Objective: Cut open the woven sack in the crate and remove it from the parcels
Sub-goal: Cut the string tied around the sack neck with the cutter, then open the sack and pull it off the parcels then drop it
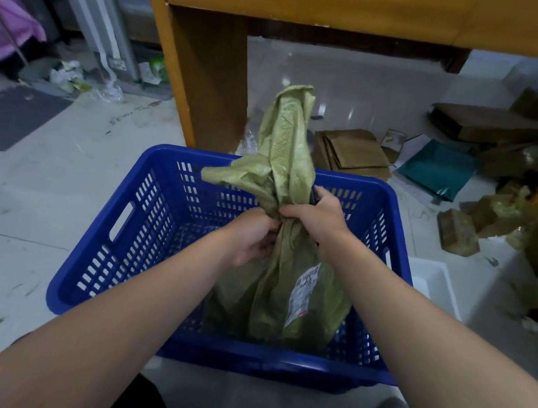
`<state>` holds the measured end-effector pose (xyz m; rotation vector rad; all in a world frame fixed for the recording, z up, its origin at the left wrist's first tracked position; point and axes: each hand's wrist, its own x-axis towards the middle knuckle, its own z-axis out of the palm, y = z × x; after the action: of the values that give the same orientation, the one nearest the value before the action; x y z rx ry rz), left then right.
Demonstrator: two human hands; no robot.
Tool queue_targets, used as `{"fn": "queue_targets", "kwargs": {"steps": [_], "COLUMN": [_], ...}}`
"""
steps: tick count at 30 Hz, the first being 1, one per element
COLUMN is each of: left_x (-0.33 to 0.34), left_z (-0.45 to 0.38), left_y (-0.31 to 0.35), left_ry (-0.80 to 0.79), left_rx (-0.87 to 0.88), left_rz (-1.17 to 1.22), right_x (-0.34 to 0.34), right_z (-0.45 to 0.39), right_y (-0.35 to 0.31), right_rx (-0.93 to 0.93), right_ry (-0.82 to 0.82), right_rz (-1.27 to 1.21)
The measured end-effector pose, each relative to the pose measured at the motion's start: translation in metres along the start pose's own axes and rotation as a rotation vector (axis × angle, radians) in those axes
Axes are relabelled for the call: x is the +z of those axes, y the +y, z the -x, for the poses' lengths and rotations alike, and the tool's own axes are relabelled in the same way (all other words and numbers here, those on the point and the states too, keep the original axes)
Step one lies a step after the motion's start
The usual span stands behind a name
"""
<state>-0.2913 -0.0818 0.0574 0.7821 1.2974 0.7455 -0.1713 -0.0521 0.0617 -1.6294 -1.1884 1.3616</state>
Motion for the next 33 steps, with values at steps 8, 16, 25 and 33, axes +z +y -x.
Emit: {"fn": "queue_targets", "kwargs": {"steps": [8, 16, 25, 33], "left_x": [-0.076, -0.042, -0.018, -0.014], "left_z": [-0.037, -0.022, -0.038, -0.032], "left_y": [-0.023, -0.034, -0.037, -0.014], "left_ry": [0.453, -0.069, -0.005, 0.089], "left_rx": [-0.101, -0.045, 0.367, 0.354], "left_rz": [-0.222, -1.081, -0.500, -0.322], "right_x": [-0.006, -0.001, 0.008, 0.009], "right_z": [0.004, 0.004, -0.002, 0.004], "right_y": [-0.001, -0.005, -0.022, -0.050], "right_rx": [0.092, 0.113, 0.196, 0.122], "right_ry": [0.030, -0.014, -0.084, -0.107], "right_rz": [-0.081, -0.097, -0.138, -0.333]}}
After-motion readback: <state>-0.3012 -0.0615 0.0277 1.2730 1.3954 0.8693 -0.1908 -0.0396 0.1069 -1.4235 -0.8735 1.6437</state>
